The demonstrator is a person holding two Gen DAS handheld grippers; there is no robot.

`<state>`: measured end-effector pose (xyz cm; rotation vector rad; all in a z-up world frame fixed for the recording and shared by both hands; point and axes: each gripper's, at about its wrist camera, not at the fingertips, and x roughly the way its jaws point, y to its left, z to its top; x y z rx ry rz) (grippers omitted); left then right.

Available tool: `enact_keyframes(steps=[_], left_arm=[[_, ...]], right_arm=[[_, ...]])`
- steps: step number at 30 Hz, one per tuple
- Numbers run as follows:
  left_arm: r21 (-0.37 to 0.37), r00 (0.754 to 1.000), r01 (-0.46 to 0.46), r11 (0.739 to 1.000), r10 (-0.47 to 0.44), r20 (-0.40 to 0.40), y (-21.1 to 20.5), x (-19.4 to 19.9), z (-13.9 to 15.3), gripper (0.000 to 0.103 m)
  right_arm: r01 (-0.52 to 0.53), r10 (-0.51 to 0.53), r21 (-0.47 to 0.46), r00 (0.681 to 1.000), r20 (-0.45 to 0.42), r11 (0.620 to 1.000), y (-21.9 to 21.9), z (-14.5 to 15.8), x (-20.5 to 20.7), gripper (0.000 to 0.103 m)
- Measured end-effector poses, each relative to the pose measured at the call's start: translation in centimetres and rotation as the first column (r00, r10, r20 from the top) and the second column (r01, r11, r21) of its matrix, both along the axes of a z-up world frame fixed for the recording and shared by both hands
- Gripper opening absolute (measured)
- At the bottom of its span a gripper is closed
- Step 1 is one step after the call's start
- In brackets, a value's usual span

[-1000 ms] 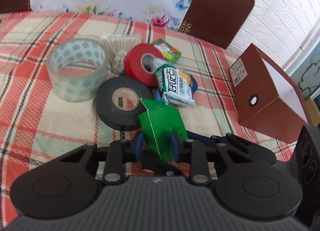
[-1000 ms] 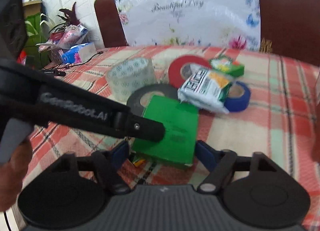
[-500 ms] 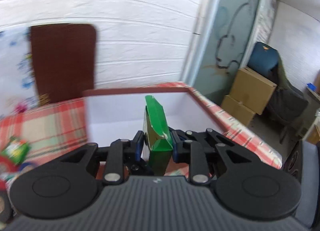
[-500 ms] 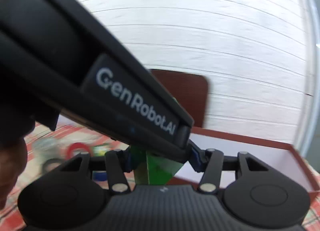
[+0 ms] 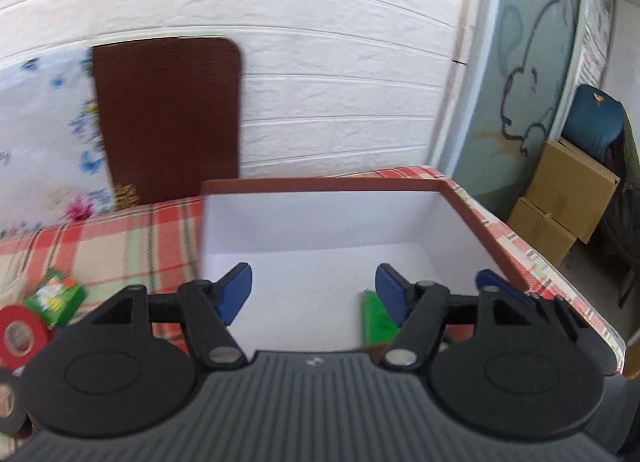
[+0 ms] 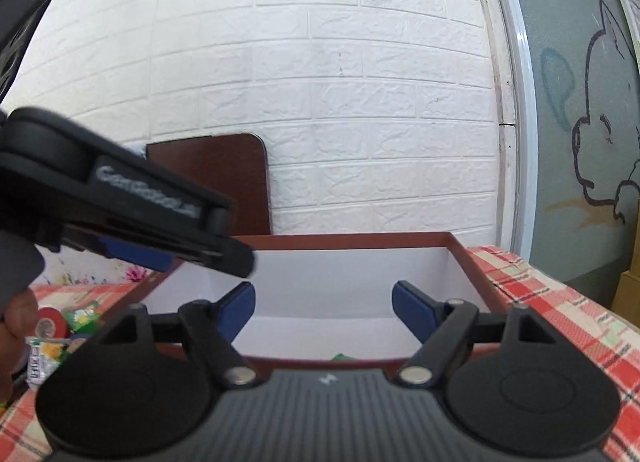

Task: Organize objects
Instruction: 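Close the right tool on the snack bag, then lift the snack bag into the brown box and open the right tool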

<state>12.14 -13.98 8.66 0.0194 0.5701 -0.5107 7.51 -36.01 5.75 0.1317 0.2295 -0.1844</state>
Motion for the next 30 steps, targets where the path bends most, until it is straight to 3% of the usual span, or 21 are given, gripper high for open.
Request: enact_keyframes(steps=[4,9,13,15,19,23,26,27,28,30], left_arm=[[0.025,0.994,-0.104,0.994,0.105,-0.033,5.6,-1.2,-1.0,0.070],[0.069,0.963,-0.233,0.970,0.240,-0.120,13.5,-1.9,-4.3,0.070],[0.108,0.907,-0.366,0.924,0.381,-0.180,19.8,-2.2,-7.4,0.070],[0.115,0.877,-0.428,0.896,0.443,-0.186,22.6,-2.0,-8.5,0.070],[0.100,0.812,-0.525,0.845,0.533,-0.239,27.4,-1.8,-10.8,0.070],[0.095,0.828,-0.517,0.851,0.525,-0.198,27.9,-2.0,-10.9,0.070],[0.098,0.835,-0.506,0.857,0.515,-0.196,27.9,-1.9,-11.1,0.070],[0.082,0.835,-0.503,0.860,0.508,-0.209,28.2,-2.0,-11.0,0.070],[0.062,0.836,-0.499,0.864,0.499,-0.226,28.6,-2.1,-10.9,0.069],[0.013,0.839,-0.488,0.873,0.473,-0.269,29.0,-2.6,-10.5,0.069]], right_arm=[[-0.069,0.069,0.004,0.997,0.026,0.998,2.0,0.4,-1.4,0.078],[-0.245,0.245,0.012,0.968,-0.049,0.969,12.2,-0.7,-0.9,0.078],[-0.412,0.415,0.059,0.893,-0.173,0.909,18.3,-2.9,-2.5,0.073],[-0.450,0.449,0.053,0.863,-0.232,0.892,20.2,-4.0,-2.0,0.073],[-0.482,0.473,0.050,0.825,-0.309,0.875,23.4,-3.9,3.0,0.068],[-0.490,0.483,0.069,0.808,-0.337,0.869,25.8,-3.9,9.2,0.073],[-0.503,0.525,0.165,0.758,-0.387,0.848,27.3,-5.2,12.9,0.074],[-0.497,0.514,0.159,0.751,-0.414,0.853,27.7,-5.8,13.8,0.066],[-0.486,0.498,0.145,0.755,-0.426,0.862,27.9,-6.3,14.2,0.050],[-0.480,0.495,0.150,0.758,-0.425,0.864,27.4,-6.5,13.1,0.047]])
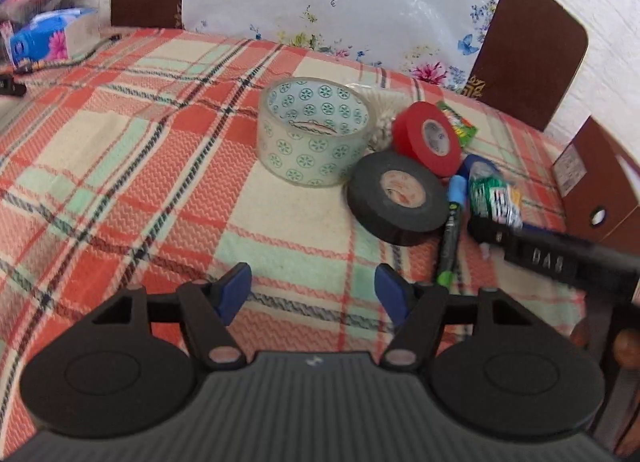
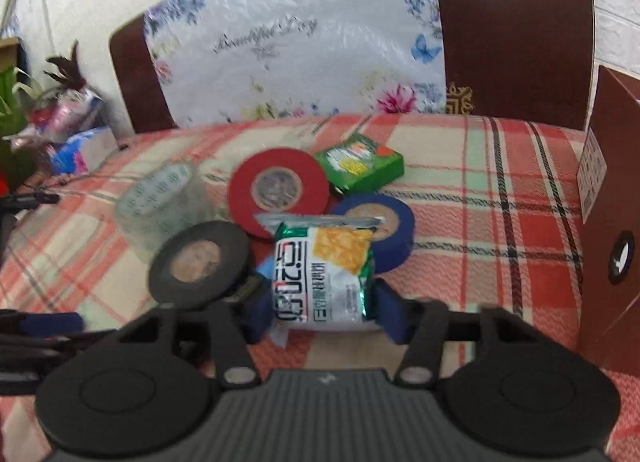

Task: Organize objects
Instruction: 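Lift the snack bag into the brown box and open the right tool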

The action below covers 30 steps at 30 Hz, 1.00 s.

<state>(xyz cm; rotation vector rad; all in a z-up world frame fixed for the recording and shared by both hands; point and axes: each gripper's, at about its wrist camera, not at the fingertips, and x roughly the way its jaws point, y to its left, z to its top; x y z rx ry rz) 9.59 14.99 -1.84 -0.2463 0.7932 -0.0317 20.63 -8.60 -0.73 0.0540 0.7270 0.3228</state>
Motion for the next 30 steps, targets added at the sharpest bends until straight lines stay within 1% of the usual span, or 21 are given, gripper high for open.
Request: enact_keyframes(steps=[2,4,6,9,10,11,12,15,17,19,21,22,23,24,25,26,27,28,30], left_arm=[[-0.047,0.999,0.047,0.998,-0.046,0.015,-0.8,-0.9,0.9,0.068],[-0.051,0.990,0.137,0.989,-0.135,0.049,-2.9,-1.5,1.9,0.068],[-0.058,0.965,0.256,0.965,-0.251,0.070,-5.7,-2.0,2.8,0.068],[-0.088,0.917,0.399,0.913,-0.394,0.070,-10.1,-2.4,3.1,0.068],[-0.091,0.904,0.428,0.899,-0.424,0.058,-11.5,-2.4,3.0,0.069],[-0.087,0.894,0.448,0.890,-0.446,0.035,-12.8,-2.4,2.8,0.069],[-0.077,0.890,0.455,0.887,-0.456,0.007,-13.9,-2.3,2.4,0.069],[-0.063,0.887,0.453,0.889,-0.456,-0.066,-15.4,-2.1,1.1,0.069],[-0.077,0.892,0.430,0.899,-0.437,-0.114,-15.4,-2.0,0.4,0.070],[-0.112,0.894,0.414,0.904,-0.426,-0.136,-14.9,-2.0,0.1,0.070],[-0.122,0.897,0.402,0.908,-0.417,-0.147,-14.9,-1.8,0.1,0.070],[-0.132,0.898,0.396,0.909,-0.414,-0.152,-15.0,-1.6,0.2,0.067],[-0.143,0.895,0.399,0.906,-0.418,-0.156,-15.2,-1.2,0.1,0.050],[-0.159,0.883,0.417,0.895,-0.440,-0.163,-15.4,-0.8,0.0,0.039],[-0.181,0.873,0.430,0.885,-0.458,-0.166,-15.9,-0.5,0.4,0.029],[-0.156,0.870,0.443,0.883,-0.465,-0.164,-16.5,-0.3,1.1,0.029],[-0.125,0.862,0.473,0.872,-0.487,-0.141,-17.4,-0.2,2.2,0.029],[-0.094,0.852,0.506,0.857,-0.514,-0.101,-18.4,-0.4,3.6,0.029],[-0.030,0.823,0.568,0.823,-0.568,-0.001,-20.5,-0.6,6.6,0.029]], right_arm=[[-0.005,0.005,-0.033,1.000,0.009,0.999,-1.0,0.2,-2.5,0.046],[-0.008,0.009,-0.064,1.000,0.018,0.998,-2.7,0.4,-5.7,0.047],[-0.007,0.009,-0.085,1.000,0.019,0.996,-4.4,0.6,-9.0,0.047],[0.036,-0.033,-0.102,0.999,0.032,0.994,-6.6,0.8,-13.0,0.049],[0.060,-0.056,-0.107,0.997,0.044,0.992,-7.0,0.9,-13.9,0.058],[0.088,-0.081,-0.111,0.995,0.062,0.990,-7.5,0.9,-14.7,0.073],[0.104,-0.096,-0.108,0.992,0.078,0.989,-8.0,0.9,-15.3,0.077],[0.099,-0.089,-0.114,0.992,0.089,0.989,-8.6,0.8,-15.9,0.077],[0.086,-0.071,-0.127,0.991,0.117,0.988,-8.3,0.7,-16.2,0.077],[0.057,-0.036,-0.144,0.988,0.147,0.988,-7.8,0.9,-16.0,0.077],[0.028,0.008,-0.207,0.985,0.174,0.978,-6.4,0.9,-15.6,0.077],[0.010,0.033,-0.242,0.984,0.173,0.970,-5.8,0.6,-15.2,0.076],[-0.023,0.064,-0.267,0.987,0.147,0.963,-5.3,0.2,-14.4,0.066],[-0.047,0.080,-0.270,0.990,0.114,0.962,-5.1,-0.4,-13.8,0.059],[-0.047,0.075,-0.239,0.991,0.108,0.970,-5.4,-0.4,-13.3,0.052],[-0.030,0.054,-0.218,0.993,0.103,0.976,-5.7,-0.1,-13.0,0.048],[-0.014,0.037,-0.196,0.993,0.115,0.981,-6.2,0.3,-12.8,0.047],[0.017,0.011,-0.179,0.988,0.152,0.984,-6.8,0.9,-12.9,0.047],[0.100,-0.054,-0.164,0.963,0.263,0.981,-8.4,2.9,-13.1,0.047]])
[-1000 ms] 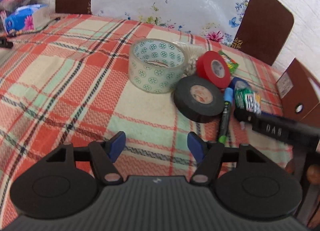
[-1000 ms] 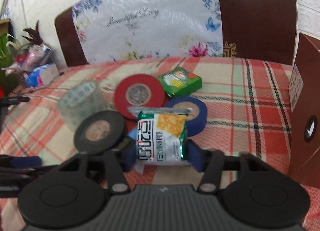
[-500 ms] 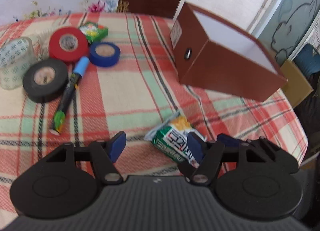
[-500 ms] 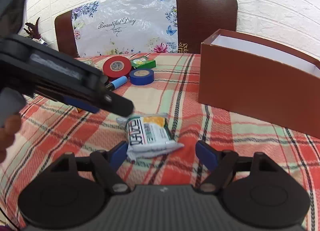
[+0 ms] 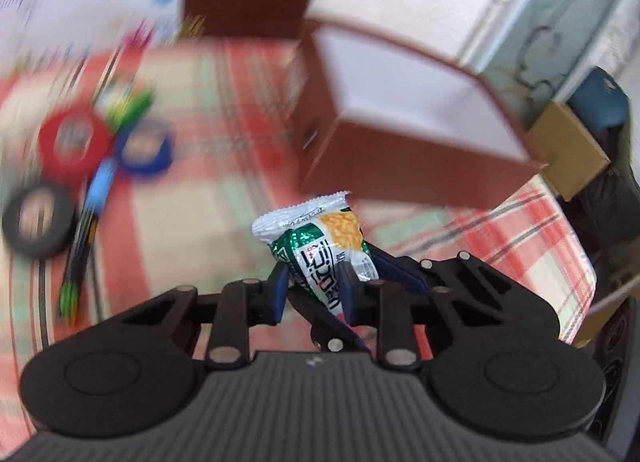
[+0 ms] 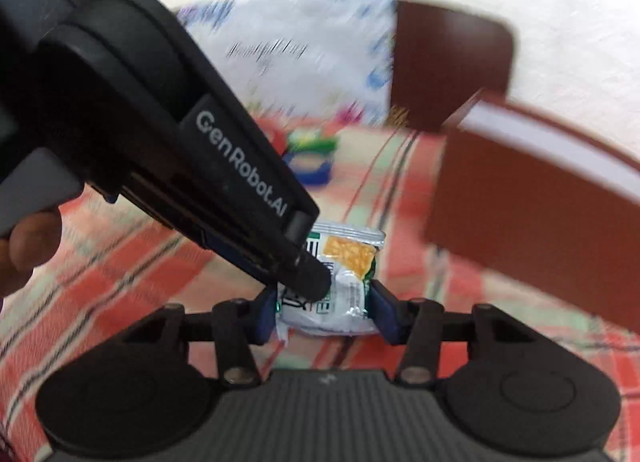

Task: Organize objects
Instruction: 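Lift the snack bag into the brown box and open the right tool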

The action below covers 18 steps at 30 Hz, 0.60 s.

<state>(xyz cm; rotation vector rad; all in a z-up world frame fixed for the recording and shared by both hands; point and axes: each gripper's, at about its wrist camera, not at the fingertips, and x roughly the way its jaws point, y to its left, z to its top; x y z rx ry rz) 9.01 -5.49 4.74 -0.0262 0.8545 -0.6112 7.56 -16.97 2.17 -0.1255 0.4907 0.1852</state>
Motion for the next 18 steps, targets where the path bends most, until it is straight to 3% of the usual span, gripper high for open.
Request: enact_keyframes(steps=[3,6,10,13,15,18], left_arm=[[-0.014,0.984,0.083,0.996,-0.080,0.157,-3.4,0.4,3.5,0.029],[-0.017,0.970,0.113,0.993,-0.107,0.217,-6.6,2.1,4.7,0.029],[-0.005,0.975,0.104,0.995,-0.101,0.196,-9.3,4.8,3.8,0.029],[0.049,0.979,0.065,0.997,-0.073,0.188,-10.4,5.6,3.1,0.031],[0.096,0.976,0.023,0.995,-0.043,0.215,-10.2,5.7,2.9,0.041],[0.113,0.968,-0.007,0.994,-0.022,0.249,-9.3,5.5,3.0,0.054]], right_arm=[[0.111,-0.108,-0.003,0.980,0.168,0.994,-2.7,3.0,0.5,0.047],[0.202,-0.195,-0.007,0.951,0.242,0.979,-5.2,4.7,2.5,0.048],[0.261,-0.260,0.022,0.943,0.208,0.965,-7.9,4.8,6.0,0.048],[0.279,-0.273,-0.007,0.946,0.177,0.960,-8.5,4.0,8.2,0.052],[0.305,-0.297,-0.018,0.940,0.168,0.952,-8.7,3.5,9.0,0.064],[0.311,-0.312,0.033,0.936,0.163,0.950,-9.3,3.7,8.6,0.066]])
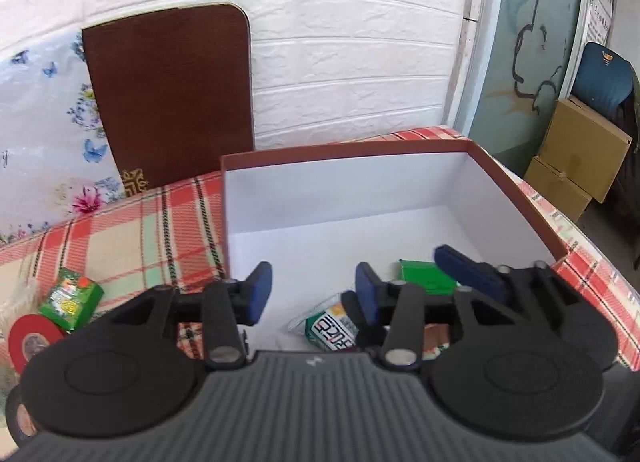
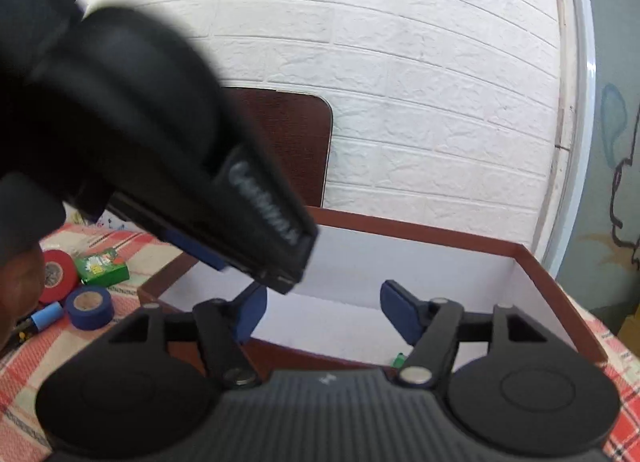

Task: Organize objects
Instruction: 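Lift the snack bag into the brown box and open the right tool, then lower the left tool onto the black tape roll and close it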

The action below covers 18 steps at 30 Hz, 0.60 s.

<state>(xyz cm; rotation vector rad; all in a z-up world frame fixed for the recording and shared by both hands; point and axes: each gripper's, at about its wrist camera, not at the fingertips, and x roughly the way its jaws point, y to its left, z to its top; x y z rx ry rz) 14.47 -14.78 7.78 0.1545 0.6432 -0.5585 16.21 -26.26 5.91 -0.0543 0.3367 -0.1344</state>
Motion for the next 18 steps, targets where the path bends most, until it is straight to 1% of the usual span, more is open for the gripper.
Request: enact_keyframes(steps=[1,4,8,12,13,14,18], left_arm=[[0.002,1.000,-0.005,1.000,0.005,0.010,0.3,-0.1,0.2,0.057],[0.031,0.998,-0.037,0.999,0.035,0.048,1.1,-0.8,0.7,0.055],[0.038,0.996,-0.065,0.997,0.062,0.067,2.7,-1.8,1.3,0.056],[0.040,0.993,-0.107,0.993,0.105,0.061,4.6,-2.7,1.1,0.057],[0.042,0.992,-0.116,0.992,0.114,0.057,5.1,-2.9,1.0,0.057],[0.047,0.991,-0.127,0.991,0.125,0.056,5.5,-3.0,0.9,0.057],[0.060,0.985,-0.167,0.984,0.164,0.061,7.2,-3.5,0.5,0.061]], right_arm=[[-0.001,0.001,0.013,1.000,0.007,1.000,-0.1,0.1,-0.3,0.066],[0.001,-0.002,0.032,1.000,0.031,1.000,-0.1,0.3,-1.7,0.066],[-0.004,0.002,0.065,0.999,0.043,0.998,0.6,0.7,-3.6,0.066],[-0.016,0.013,0.090,0.999,0.039,0.996,1.2,1.1,-4.8,0.067],[-0.015,0.012,0.096,0.999,0.039,0.995,1.1,0.4,-7.1,0.067],[-0.016,0.013,0.104,0.999,0.036,0.994,1.7,0.2,-8.6,0.067],[-0.051,0.050,0.174,0.999,0.013,0.983,2.5,0.3,-9.6,0.067]])
